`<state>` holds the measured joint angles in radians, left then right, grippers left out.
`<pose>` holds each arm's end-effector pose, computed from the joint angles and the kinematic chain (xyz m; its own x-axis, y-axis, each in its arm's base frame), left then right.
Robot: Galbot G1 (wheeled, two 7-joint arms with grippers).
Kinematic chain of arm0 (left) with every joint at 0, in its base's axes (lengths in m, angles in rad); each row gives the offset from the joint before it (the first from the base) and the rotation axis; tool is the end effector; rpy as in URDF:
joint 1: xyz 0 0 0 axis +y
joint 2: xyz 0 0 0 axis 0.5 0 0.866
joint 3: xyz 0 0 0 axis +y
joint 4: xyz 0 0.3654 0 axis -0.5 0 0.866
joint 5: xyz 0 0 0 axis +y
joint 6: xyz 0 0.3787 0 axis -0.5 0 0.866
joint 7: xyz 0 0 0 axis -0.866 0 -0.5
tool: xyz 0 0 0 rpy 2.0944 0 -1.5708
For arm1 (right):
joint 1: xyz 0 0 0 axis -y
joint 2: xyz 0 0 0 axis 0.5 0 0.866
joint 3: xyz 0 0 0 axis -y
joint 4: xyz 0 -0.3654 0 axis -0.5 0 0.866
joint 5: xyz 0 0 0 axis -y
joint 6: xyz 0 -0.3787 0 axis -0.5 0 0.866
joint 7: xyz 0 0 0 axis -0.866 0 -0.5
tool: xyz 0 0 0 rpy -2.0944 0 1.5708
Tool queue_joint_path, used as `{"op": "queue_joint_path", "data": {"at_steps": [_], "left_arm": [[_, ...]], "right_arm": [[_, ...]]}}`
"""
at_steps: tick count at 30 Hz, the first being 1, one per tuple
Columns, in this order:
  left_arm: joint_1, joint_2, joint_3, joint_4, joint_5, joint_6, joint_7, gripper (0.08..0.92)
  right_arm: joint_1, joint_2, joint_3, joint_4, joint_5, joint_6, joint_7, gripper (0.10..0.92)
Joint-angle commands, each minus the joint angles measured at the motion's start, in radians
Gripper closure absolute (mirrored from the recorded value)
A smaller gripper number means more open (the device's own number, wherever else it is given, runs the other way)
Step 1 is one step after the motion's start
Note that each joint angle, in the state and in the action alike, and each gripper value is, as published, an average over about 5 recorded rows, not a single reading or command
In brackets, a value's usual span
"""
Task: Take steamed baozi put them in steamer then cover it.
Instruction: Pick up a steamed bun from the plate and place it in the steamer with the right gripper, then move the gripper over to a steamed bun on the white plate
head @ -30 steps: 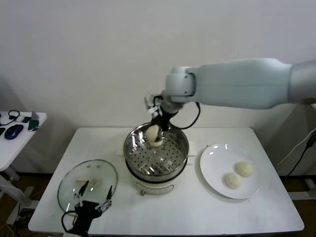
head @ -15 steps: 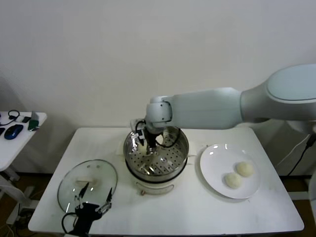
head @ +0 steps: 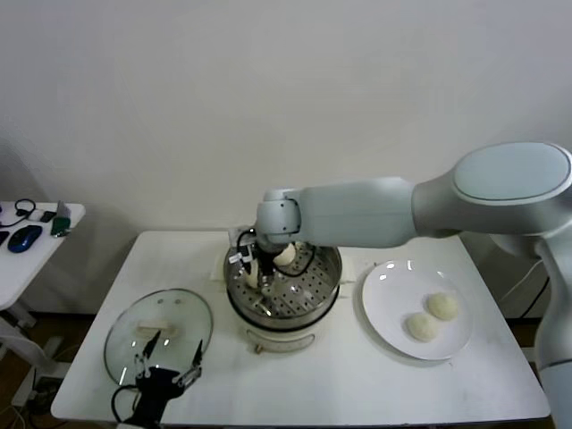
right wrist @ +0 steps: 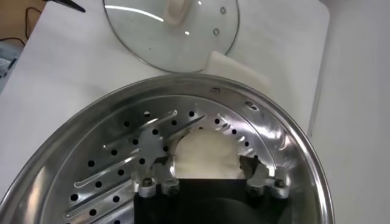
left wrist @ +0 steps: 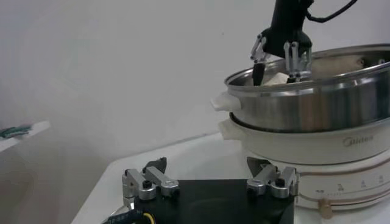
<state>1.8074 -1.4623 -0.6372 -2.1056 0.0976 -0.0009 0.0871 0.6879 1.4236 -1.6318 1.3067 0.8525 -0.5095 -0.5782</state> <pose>0.1193 0.0554 -0.3444 -0.9712 0.0428 0.2342 0.0981 0.9683 0.2298 0.5302 0.2335 -0.1166 -0.2463 -0.2409 0.9388 -0.9137 -0.2653 -0.3078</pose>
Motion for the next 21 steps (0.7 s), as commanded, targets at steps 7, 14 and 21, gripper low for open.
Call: {"op": "queue_joint_path", "data": {"at_steps": [7, 14, 21], "left_arm": [[-0.005, -0.005, 0.004, -0.002, 0.008, 0.005, 0.003, 0.177], [-0.015, -0.002, 0.005, 0.004, 0.009, 0.006, 0.004, 0.177], [-0.025, -0.005, 0.006, 0.008, 0.008, 0.009, 0.004, 0.177]], "right_arm": [[0.321, -0.284, -0.087, 0.08, 0.002, 0.23, -0.322, 0.203], [0.487, -0.606, -0.262, 0.185, -0.123, 0.318, -0.459, 0.203], [0.389, -0.882, -0.392, 0.289, -0.335, 0.308, -0.397, 0.202]]}}
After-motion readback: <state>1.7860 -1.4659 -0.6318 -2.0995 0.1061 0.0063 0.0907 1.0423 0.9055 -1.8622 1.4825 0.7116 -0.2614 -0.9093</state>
